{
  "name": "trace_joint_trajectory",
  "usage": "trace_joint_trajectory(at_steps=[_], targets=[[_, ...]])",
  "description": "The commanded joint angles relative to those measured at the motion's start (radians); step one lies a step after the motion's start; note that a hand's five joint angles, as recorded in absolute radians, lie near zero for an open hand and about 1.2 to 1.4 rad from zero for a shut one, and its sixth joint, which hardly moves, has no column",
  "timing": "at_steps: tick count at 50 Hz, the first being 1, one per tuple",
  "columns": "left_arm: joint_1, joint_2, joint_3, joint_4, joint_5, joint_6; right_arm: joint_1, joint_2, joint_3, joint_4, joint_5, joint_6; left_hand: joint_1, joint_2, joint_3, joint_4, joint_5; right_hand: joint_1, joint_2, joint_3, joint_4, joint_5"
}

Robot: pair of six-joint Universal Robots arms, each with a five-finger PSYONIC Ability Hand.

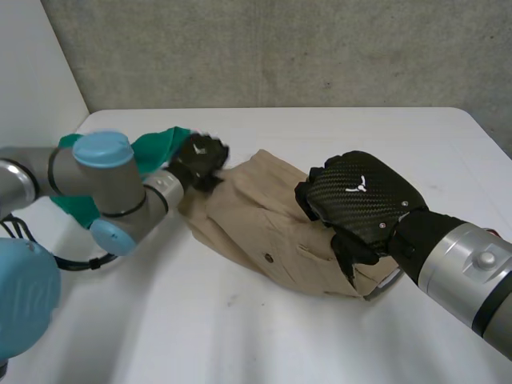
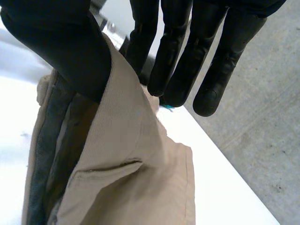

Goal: Fold the laundry.

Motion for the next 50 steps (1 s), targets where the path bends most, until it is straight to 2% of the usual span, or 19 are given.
trace_joint_trajectory(at_steps=[1,6,13,20,24,29,34,36,41,43,46,47,50], targets=[[0.013,0.217,-0.107,0.126,-0.208,0.005,-0.022,0.023,-0.047,0.001,0.068,-0.002,0.254,0.204,0.212,0.202,0.249,0.437,0.23,0.224,0.209,0.23],[0.014,0.416,-0.237,0.126,-0.208,0.003,-0.03,0.038,-0.144,0.018,0.14,0.005,0.254,0.204,0.212,0.202,0.249,0.437,0.23,0.224,0.209,0.23],[0.022,0.714,-0.401,0.106,-0.206,-0.004,-0.056,0.061,-0.302,0.069,0.189,0.005,0.254,0.204,0.212,0.202,0.249,0.437,0.23,0.224,0.209,0.23],[0.016,0.868,-0.533,-0.041,-0.206,-0.014,-0.056,0.164,-0.454,0.158,0.192,0.005,0.254,0.204,0.212,0.202,0.249,0.437,0.23,0.224,0.209,0.23],[0.014,0.888,-0.593,-0.096,-0.205,-0.012,-0.057,0.23,-0.506,0.225,0.189,-0.009,0.254,0.204,0.212,0.202,0.249,0.437,0.23,0.224,0.209,0.23],[0.014,0.845,-0.624,-0.101,-0.203,-0.012,-0.059,0.363,-0.566,0.342,0.189,-0.051,0.254,0.204,0.212,0.202,0.249,0.437,0.23,0.224,0.209,0.23],[0.003,0.658,-0.544,-0.08,-0.209,-0.004,-0.064,0.469,-0.618,0.347,0.198,-0.087,0.254,0.204,0.212,0.202,0.249,0.437,0.23,0.224,0.209,0.23],[-0.003,0.554,-0.429,-0.066,-0.219,-0.006,-0.071,0.512,-0.655,0.333,0.214,-0.087,0.254,0.204,0.212,0.202,0.249,0.437,0.23,0.224,0.209,0.23],[-0.024,0.42,-0.167,-0.04,-0.238,-0.003,-0.068,0.641,-0.843,0.158,0.295,-0.078,0.254,0.204,0.212,0.202,0.249,0.437,0.23,0.224,0.209,0.23],[-0.036,0.371,0.006,-0.005,-0.298,-0.001,-0.068,0.657,-0.899,0.069,0.312,-0.076,0.254,0.204,0.212,0.202,0.249,0.437,0.23,0.224,0.209,0.23],[-0.043,0.328,0.225,0.078,-0.399,-0.003,-0.065,0.667,-0.979,-0.164,0.318,-0.068,0.254,0.204,0.212,0.202,0.249,0.437,0.23,0.224,0.209,0.23],[-0.046,0.322,0.259,0.107,-0.418,-0.003,-0.065,0.667,-1.001,-0.295,0.318,-0.058,0.254,0.204,0.212,0.202,0.249,0.437,0.23,0.224,0.209,0.23],[-0.058,0.317,0.369,0.195,-0.45,-0.006,-0.065,0.657,-1.019,-0.489,0.324,-0.042,0.254,0.204,0.212,0.202,0.249,0.437,0.23,0.224,0.209,0.23]])
